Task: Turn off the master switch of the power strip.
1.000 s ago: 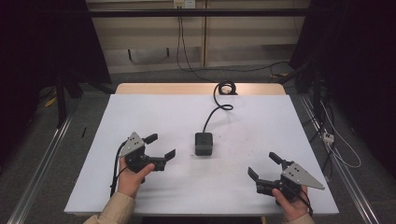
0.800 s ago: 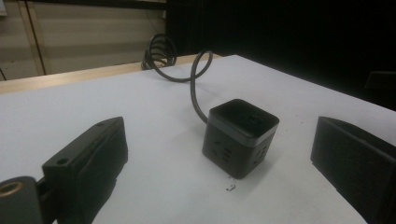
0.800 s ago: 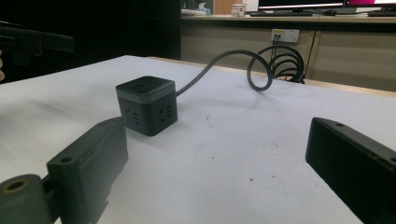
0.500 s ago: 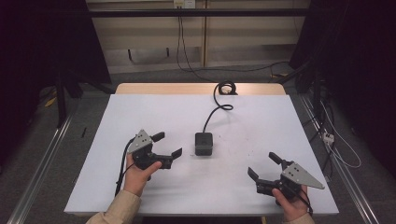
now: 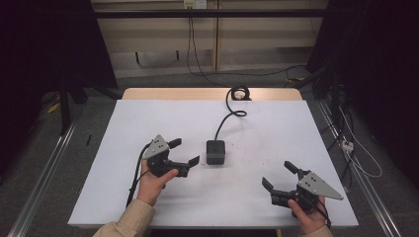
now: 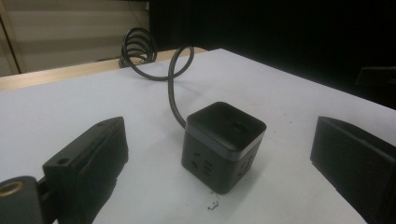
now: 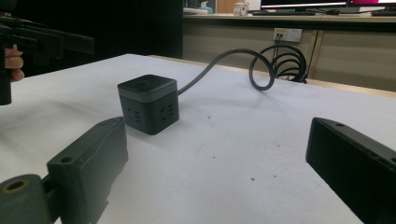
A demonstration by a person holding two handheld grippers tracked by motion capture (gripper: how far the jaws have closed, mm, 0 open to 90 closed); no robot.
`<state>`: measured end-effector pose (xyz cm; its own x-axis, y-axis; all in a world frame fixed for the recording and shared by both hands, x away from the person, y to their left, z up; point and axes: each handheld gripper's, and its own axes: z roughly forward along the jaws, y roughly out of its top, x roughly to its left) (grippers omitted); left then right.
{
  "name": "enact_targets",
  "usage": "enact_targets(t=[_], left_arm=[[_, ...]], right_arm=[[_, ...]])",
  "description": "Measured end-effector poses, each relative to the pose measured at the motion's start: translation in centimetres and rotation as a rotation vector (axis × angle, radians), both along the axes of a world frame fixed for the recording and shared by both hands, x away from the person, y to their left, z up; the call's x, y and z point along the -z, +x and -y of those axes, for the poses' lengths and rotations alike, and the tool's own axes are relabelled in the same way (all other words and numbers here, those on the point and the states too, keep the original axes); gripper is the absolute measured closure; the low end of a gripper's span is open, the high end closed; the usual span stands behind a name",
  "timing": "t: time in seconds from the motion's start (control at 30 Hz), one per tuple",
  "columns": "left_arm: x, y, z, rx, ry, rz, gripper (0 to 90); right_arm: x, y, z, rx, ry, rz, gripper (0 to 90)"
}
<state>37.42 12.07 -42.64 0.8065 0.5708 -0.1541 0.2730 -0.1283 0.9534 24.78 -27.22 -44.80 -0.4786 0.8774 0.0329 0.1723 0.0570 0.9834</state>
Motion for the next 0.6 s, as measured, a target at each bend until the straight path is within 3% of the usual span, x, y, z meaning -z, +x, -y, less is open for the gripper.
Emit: enact_targets(t=[0.6], left_arm=[[0.0,0.6,1.6,0.024,0.015,-0.007,3.9]], right_arm=[[0.0,0.0,-0.1,-0.005,-0.002,-0.001,5.4]])
